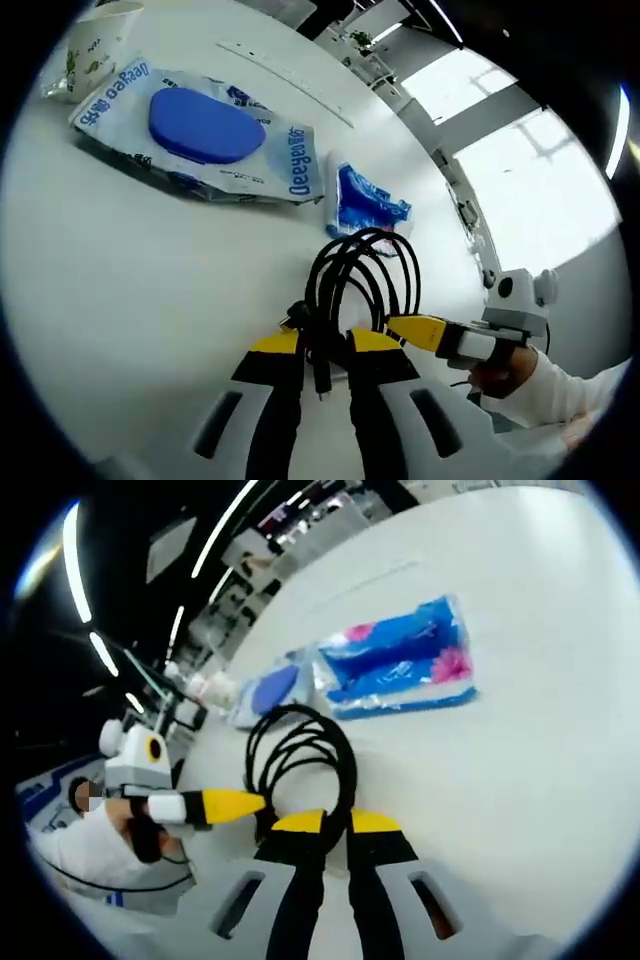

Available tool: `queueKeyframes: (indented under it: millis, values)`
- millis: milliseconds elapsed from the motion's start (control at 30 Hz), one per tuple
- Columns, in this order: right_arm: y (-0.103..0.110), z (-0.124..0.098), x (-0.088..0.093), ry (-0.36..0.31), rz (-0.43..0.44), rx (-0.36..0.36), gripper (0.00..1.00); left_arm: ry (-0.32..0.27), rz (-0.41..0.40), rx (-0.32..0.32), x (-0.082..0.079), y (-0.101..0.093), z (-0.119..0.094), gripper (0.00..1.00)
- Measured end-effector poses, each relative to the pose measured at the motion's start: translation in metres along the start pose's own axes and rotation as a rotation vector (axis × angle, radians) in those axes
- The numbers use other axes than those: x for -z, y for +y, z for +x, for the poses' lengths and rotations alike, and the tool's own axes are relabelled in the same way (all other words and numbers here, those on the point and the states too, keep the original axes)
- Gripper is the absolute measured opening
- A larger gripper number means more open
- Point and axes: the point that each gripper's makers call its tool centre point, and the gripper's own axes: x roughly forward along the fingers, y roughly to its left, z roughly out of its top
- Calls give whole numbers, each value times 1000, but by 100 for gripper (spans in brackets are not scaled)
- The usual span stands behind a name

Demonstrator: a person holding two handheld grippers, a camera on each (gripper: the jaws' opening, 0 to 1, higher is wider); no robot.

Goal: Arrange the tabletop items into an orderly group along one side of the table until the central work area is clear of visible clutter.

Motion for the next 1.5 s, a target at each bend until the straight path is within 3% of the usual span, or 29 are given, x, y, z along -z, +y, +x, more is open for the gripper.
queueKeyframes:
  millis: [500, 733, 800, 900, 1033, 1100, 1167, 1233, 1267, 1367, 1500]
  values:
    - [-9, -2, 6, 27, -144, 56, 11, -4, 30, -20, 4, 6, -1, 14]
    - [-13, -12, 2, -1, -253, 94, 28, -26, 50, -18, 2, 6, -9, 26]
    - [-15, -17, 1, -13, -273, 107, 35, -43, 110, -35, -2, 10, -14, 33]
    - [-17, -27, 0, -36, -295, 111, 46, -60, 196, -70, -5, 19, -28, 47]
    - [-13, -40, -1, -57, -292, 96, 54, -73, 184, -78, -5, 39, -50, 63]
    - [-9, -47, 0, -61, -296, 86, 59, -113, 188, -88, -11, 50, -65, 73]
    - [-4, -54, 0, -61, -307, 78, 64, -128, 223, -126, -16, 64, -84, 82]
    - [1, -61, 0, -62, -319, 69, 68, -167, 232, -212, -26, 85, -107, 94]
    - [5, -65, 0, -61, -324, 63, 69, -172, 238, -217, -28, 89, -115, 100]
    - [11, -72, 5, -26, -306, 47, 69, -187, 253, -249, -36, 110, -148, 94]
    - [22, -80, 8, -19, -302, 36, 74, -187, 329, -325, -44, 133, -182, 100]
